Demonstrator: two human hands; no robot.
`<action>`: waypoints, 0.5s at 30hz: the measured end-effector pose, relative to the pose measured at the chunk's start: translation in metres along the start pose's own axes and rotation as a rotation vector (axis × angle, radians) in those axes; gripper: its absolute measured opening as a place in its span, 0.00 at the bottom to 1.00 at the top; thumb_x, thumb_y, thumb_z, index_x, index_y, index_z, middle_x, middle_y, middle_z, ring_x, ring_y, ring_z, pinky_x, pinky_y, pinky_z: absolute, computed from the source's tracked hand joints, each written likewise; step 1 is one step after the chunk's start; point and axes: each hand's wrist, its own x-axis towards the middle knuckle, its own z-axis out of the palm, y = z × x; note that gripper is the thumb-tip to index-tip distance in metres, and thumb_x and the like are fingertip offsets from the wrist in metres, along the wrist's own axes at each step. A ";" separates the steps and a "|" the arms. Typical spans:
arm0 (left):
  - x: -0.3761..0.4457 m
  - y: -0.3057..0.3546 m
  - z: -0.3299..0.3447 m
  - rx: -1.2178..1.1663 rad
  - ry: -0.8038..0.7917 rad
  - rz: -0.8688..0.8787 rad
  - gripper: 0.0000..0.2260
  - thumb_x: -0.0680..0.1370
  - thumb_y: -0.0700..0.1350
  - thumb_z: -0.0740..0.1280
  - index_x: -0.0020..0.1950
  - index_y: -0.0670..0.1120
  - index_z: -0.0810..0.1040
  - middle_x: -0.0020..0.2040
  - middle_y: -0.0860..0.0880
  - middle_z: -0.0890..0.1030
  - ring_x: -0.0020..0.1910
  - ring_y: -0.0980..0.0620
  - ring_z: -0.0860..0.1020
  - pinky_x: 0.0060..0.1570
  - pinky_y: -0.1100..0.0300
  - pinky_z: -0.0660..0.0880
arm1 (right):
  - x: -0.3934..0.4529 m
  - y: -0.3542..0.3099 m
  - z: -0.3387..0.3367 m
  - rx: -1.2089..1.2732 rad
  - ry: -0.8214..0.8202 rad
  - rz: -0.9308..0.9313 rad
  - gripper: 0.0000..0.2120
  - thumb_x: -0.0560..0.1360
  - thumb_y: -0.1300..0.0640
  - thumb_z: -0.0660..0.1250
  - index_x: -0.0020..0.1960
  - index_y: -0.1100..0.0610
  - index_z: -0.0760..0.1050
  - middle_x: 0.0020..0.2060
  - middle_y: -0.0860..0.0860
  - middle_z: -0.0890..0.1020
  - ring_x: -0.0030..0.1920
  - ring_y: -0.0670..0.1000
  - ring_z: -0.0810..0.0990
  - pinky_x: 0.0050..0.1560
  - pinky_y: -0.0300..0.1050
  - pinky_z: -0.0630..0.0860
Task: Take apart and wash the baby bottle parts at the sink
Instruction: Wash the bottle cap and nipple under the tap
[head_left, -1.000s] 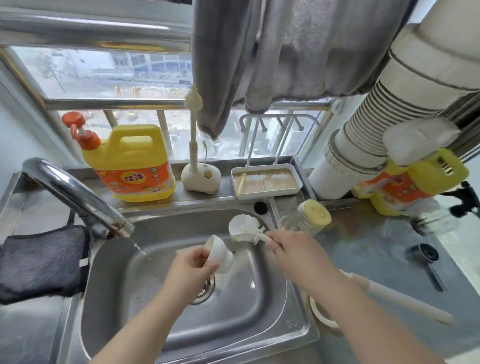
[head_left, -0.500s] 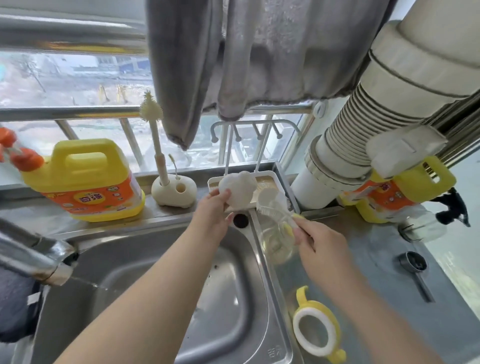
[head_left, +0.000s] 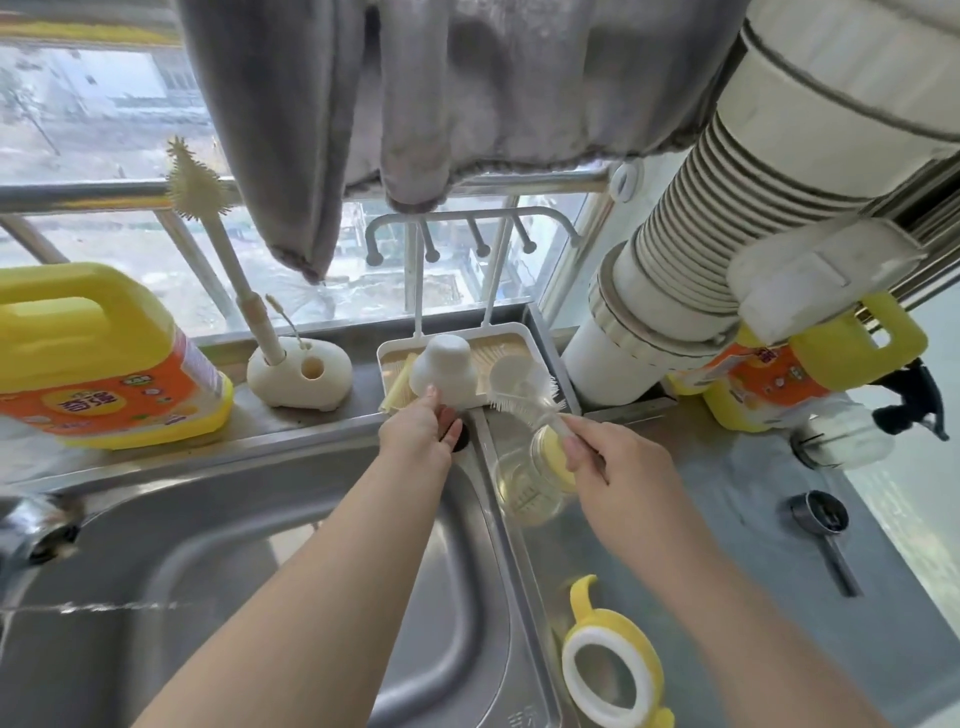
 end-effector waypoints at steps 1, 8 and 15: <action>0.000 0.000 0.000 0.017 0.014 -0.007 0.13 0.79 0.42 0.66 0.62 0.40 0.73 0.45 0.46 0.77 0.45 0.50 0.77 0.47 0.58 0.73 | 0.001 0.000 0.000 0.004 -0.003 0.003 0.16 0.81 0.52 0.56 0.66 0.49 0.74 0.49 0.48 0.79 0.45 0.44 0.73 0.40 0.30 0.67; -0.027 0.004 -0.019 0.390 -0.025 0.030 0.04 0.79 0.40 0.66 0.52 0.42 0.74 0.49 0.45 0.77 0.39 0.52 0.77 0.36 0.60 0.74 | 0.001 0.000 0.002 0.018 -0.007 0.010 0.15 0.81 0.52 0.57 0.63 0.50 0.76 0.44 0.45 0.76 0.39 0.37 0.71 0.41 0.23 0.67; -0.076 -0.015 -0.048 1.138 -0.472 0.518 0.07 0.72 0.38 0.71 0.46 0.48 0.78 0.41 0.54 0.79 0.37 0.56 0.75 0.37 0.66 0.71 | -0.012 0.012 -0.016 0.001 -0.022 0.092 0.15 0.81 0.52 0.59 0.65 0.50 0.76 0.44 0.44 0.80 0.40 0.40 0.75 0.37 0.27 0.66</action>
